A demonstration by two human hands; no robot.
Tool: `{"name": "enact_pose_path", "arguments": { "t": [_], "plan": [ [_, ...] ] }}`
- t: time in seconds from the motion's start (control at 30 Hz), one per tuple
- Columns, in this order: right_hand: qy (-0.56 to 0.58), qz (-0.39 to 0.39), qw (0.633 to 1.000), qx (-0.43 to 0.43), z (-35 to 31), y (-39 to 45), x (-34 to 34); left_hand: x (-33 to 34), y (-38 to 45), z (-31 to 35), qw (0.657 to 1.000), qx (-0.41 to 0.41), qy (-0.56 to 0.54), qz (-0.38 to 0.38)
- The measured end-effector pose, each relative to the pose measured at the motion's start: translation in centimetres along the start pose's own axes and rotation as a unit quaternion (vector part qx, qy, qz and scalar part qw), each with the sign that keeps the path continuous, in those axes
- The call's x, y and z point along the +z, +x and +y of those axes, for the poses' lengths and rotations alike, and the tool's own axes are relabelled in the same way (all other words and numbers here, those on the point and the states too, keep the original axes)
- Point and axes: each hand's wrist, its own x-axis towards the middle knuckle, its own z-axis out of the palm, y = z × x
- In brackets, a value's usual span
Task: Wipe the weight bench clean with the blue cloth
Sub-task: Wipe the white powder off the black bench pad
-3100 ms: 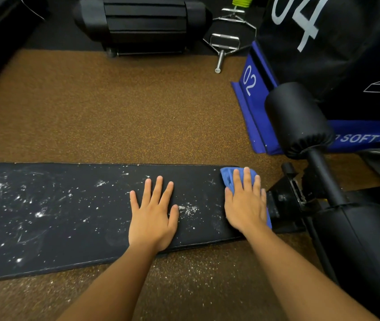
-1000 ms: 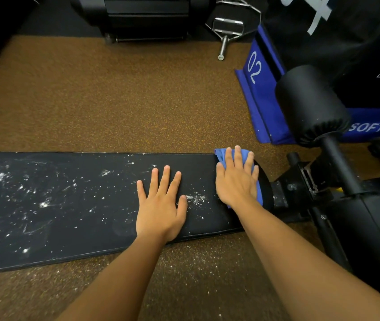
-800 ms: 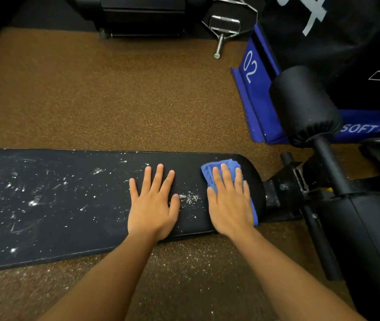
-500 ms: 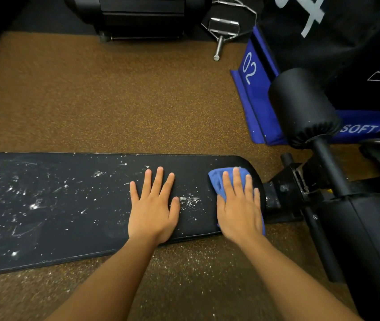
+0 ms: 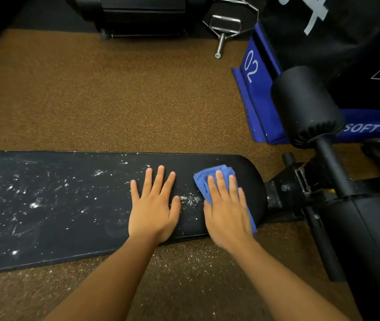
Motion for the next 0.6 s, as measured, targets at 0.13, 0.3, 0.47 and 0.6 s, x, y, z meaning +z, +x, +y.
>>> {"name": "enact_pose_path", "arguments": {
  "t": [0.13,0.3,0.47,0.6],
  "plan": [
    [-0.01,-0.02,1.0,0.018,1.3,-1.3,0.0,0.0,0.0,0.1,1.0,0.001,0.004,0.0],
    [0.002,-0.009,0.997,0.074,1.0,4.1,-0.8,0.0,-0.1,0.2,1.0,-0.002,0.007,0.001],
    [0.012,-0.008,0.997,0.076,-0.4,8.8,-1.4,0.0,0.0,0.2,1.0,-0.001,0.009,-0.001],
    [0.047,-0.007,0.999,0.009,-0.8,6.7,-1.4,0.0,0.0,0.1,1.0,-0.002,0.01,0.002]
  ]
}}
